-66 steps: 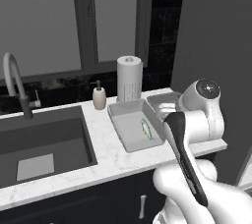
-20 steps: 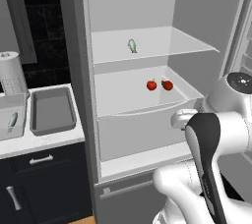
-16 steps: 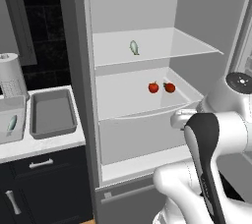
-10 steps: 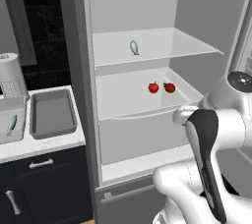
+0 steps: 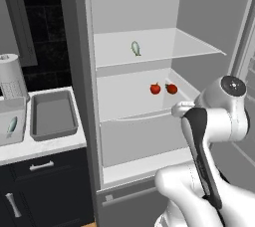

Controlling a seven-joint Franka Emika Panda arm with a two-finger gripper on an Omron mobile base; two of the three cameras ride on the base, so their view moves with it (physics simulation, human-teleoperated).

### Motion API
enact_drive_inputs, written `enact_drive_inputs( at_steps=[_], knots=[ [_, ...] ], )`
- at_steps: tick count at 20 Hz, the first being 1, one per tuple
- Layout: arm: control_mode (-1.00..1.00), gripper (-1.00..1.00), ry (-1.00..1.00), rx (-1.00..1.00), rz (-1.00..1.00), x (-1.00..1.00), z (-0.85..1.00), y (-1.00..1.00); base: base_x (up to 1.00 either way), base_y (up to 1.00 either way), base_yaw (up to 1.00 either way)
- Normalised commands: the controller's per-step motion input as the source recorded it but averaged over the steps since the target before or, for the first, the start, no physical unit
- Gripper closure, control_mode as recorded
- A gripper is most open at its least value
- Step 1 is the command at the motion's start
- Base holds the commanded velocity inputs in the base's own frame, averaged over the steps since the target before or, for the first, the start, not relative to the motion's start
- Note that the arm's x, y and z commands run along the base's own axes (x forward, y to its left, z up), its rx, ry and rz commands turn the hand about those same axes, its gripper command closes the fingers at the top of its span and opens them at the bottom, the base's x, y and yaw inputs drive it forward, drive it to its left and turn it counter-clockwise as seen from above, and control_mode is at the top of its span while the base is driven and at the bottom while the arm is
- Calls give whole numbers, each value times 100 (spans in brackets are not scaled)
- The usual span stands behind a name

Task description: Place one tomato and one fish in each tupperware on the nearby counter, to pack two identical lunches.

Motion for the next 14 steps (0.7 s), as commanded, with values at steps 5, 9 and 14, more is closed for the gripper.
enact_drive_inputs(
  at_steps=[5, 9, 14],
  knots=[
    [-100, -100, -1, 0, 0, 82, -14, -2, 0, 0, 0],
    [-100, -100, 1, 0, 0, 76, 0, 0, 0, 0, 0],
    [-100, -100, 0, 0, 0, 64, -6, 0, 0, 0, 0]
  ],
)
